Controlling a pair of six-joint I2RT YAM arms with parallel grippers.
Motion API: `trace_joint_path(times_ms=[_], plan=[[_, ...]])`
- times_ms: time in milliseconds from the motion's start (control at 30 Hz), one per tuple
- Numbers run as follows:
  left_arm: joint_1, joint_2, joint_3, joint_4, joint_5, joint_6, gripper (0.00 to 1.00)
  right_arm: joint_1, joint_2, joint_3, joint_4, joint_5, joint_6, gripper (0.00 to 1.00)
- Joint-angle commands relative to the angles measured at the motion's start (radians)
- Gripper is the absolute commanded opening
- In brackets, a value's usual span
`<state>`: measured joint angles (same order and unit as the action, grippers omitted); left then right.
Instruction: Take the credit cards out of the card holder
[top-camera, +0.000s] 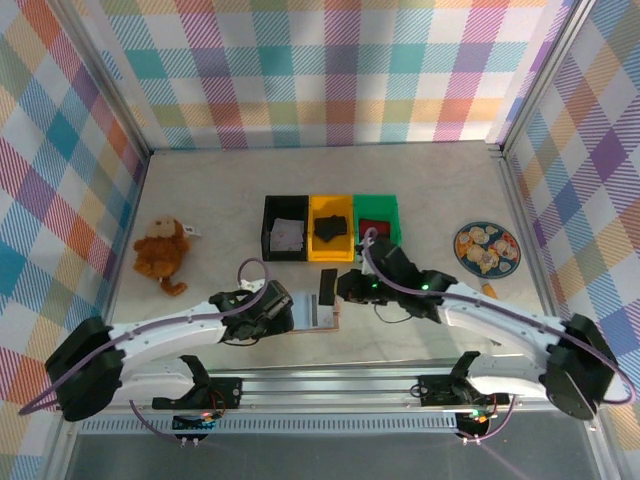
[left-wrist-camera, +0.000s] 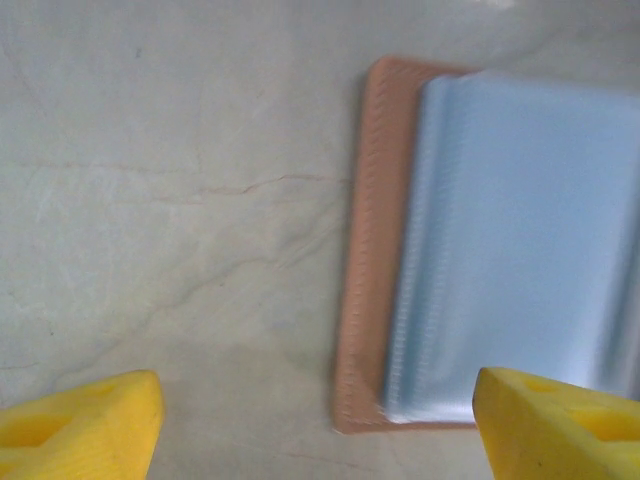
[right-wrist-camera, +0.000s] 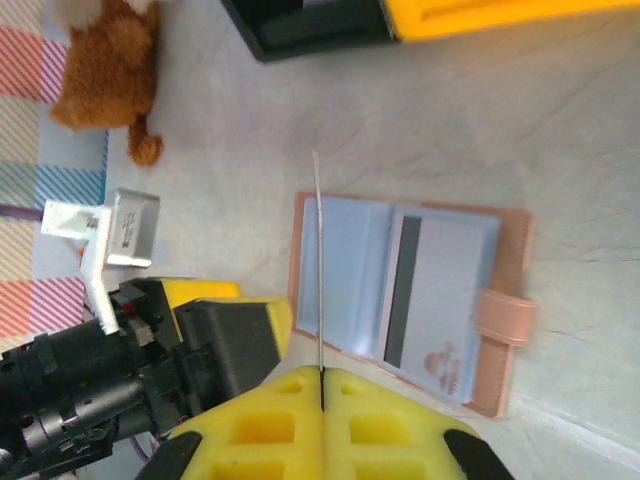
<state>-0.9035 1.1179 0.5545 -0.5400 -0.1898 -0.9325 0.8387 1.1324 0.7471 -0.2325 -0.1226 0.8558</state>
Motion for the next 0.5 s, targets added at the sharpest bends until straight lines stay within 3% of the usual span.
trace_joint_path(times_ms=[0,200,467], plan=[[0.018,-0.138,0.022,0.035,0.055,0.106,0.83,-0.061,-0.067,0.093,-0.176,-0.011,-0.121,0.0],[0.06,-0.295,0.13,-0.026,0.186,0.271,0.94,-0.19,-0.032,0.236,-0.372,-0.241,-0.295,0.0],[0.167,-0.332,0.159,0.106,0.613,0.356,0.97,-0.205,0.074,0.302,-0.422,-0.663,-0.495,0.0]])
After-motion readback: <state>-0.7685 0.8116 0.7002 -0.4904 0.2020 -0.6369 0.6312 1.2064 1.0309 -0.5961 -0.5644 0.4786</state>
